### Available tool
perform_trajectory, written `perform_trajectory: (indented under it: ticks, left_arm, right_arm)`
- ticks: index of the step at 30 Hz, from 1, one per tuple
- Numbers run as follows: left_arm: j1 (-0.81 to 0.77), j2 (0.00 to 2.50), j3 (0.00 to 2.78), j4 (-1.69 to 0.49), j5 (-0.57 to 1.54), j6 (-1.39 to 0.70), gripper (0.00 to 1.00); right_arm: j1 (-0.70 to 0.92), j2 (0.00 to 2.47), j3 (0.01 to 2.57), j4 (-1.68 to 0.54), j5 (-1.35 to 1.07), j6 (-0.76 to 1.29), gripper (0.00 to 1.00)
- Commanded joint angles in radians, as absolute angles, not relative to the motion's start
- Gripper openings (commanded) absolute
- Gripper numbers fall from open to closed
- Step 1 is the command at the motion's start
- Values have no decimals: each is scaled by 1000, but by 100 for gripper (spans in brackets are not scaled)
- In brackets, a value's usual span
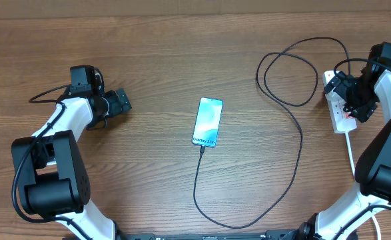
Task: Plug charger to phone and switch on socket
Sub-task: 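Press the power strip switch down with the right gripper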
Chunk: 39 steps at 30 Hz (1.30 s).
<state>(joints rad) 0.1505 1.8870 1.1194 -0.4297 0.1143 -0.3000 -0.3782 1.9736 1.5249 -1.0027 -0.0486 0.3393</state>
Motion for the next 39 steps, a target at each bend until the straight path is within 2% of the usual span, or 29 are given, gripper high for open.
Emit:
perform_trajectory:
  ticks: [1,39]
  left_arm:
    - [157,1949,1078,-455,94,-303,100]
    - [148,1962,1078,-451,94,-303,100]
  right_arm:
    - [-380,1954,1526,-997,-54,336,100]
    - [-380,1954,1526,-997,-54,335,100]
